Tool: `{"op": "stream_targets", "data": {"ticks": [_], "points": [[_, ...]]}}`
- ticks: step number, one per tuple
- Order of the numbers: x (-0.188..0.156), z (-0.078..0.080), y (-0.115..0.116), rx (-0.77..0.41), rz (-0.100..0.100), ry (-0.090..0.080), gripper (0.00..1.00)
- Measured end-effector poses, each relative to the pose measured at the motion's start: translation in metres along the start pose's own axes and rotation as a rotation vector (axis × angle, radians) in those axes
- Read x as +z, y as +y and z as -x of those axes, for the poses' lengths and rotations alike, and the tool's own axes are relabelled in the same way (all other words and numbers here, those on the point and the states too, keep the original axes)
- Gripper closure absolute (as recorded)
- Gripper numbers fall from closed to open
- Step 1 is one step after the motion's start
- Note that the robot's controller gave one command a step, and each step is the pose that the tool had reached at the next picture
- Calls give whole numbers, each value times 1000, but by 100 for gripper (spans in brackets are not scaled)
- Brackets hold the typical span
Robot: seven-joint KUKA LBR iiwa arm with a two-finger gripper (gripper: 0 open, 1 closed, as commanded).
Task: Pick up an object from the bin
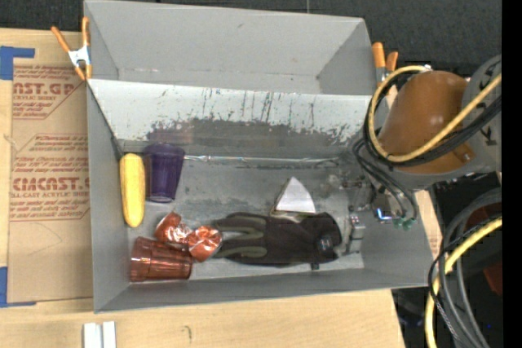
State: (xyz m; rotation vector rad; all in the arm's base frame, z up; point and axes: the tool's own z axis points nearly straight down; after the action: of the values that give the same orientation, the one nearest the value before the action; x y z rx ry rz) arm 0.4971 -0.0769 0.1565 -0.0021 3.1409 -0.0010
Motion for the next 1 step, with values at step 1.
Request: {"op": "stream_targets", "data": {"ticks": [1], "points": [[0, 0, 0, 0, 0, 0, 0]]}}
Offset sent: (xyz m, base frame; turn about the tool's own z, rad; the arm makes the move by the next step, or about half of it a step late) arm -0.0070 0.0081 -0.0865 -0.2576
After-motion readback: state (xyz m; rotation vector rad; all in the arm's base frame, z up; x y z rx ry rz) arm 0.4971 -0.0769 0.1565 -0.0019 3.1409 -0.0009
